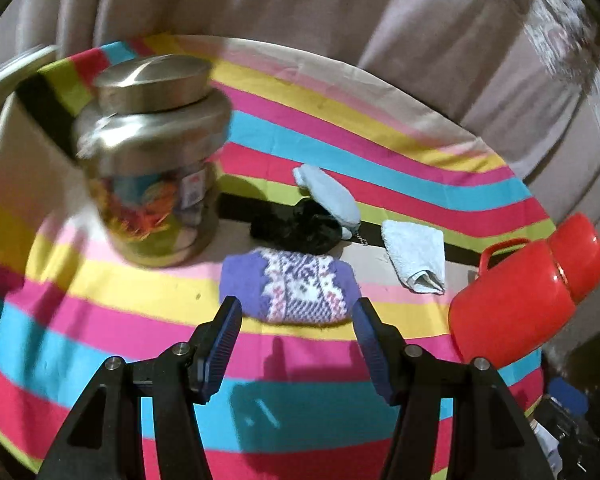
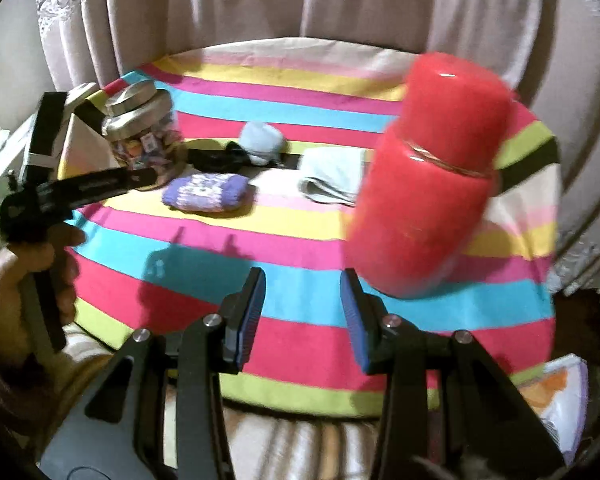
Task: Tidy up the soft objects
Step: 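Grasp the black fuzzy scrunchie with the left tool while the right tool grasps the purple knit mitten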
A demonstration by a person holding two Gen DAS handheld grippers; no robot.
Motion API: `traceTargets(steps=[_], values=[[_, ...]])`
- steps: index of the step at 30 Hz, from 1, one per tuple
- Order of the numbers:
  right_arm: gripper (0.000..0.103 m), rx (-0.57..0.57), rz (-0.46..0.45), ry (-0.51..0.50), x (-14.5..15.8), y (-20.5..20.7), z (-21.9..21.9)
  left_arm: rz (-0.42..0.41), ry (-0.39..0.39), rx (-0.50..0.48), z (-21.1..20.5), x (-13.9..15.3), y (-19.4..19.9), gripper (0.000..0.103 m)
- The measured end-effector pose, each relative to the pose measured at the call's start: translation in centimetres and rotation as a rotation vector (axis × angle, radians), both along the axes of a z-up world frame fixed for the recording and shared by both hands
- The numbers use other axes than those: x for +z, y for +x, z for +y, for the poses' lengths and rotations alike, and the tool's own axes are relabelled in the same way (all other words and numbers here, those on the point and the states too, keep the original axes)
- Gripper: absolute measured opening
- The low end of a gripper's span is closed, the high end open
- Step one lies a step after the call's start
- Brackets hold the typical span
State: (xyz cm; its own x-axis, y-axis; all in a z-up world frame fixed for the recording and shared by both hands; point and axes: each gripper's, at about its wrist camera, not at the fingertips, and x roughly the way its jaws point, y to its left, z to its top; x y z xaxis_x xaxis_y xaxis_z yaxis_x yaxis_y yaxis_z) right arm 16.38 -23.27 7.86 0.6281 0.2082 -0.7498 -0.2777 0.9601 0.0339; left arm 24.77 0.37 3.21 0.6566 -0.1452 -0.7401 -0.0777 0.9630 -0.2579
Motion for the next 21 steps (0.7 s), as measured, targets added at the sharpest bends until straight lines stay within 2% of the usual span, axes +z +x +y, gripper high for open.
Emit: traceTargets(steps=[3, 5, 7, 12, 18, 21], values=[[0.043, 0.014, 0.01, 0.008, -0.7, 2.1, 1.8, 0.004, 0.043, -0.06, -0.9, -0.4, 1.7, 0.059], [0.047, 0.014, 0.021, 0.018, -1.2, 3.4, 2.7, 0.005, 0.073, -0.087, -1.5, -0.6, 2.9, 0.059], [0.055, 0.015, 0.024, 0.019, -1.8, 4.5, 3.6, 0.01, 0.1, -0.113, -2.1, -0.9, 4.3, 0.059], [0.06, 0.048, 0.055, 0.041, -3.6, 6.5, 5.3, 0.063, 0.188, -0.172, -3.2, -2.3, 8.5, 0.059], [0.073, 0.07, 0.118, 0.146, -5.9, 8.9, 6.6, 0.148, 0.195, -0.21, -2.8, -4.6, 12.5, 0.059], [0.075, 0.054, 0.159, 0.199, -7.1, 10.2, 6.9, 0.178, 0.213, -0.225, -3.1, -5.7, 13.5, 0.059]])
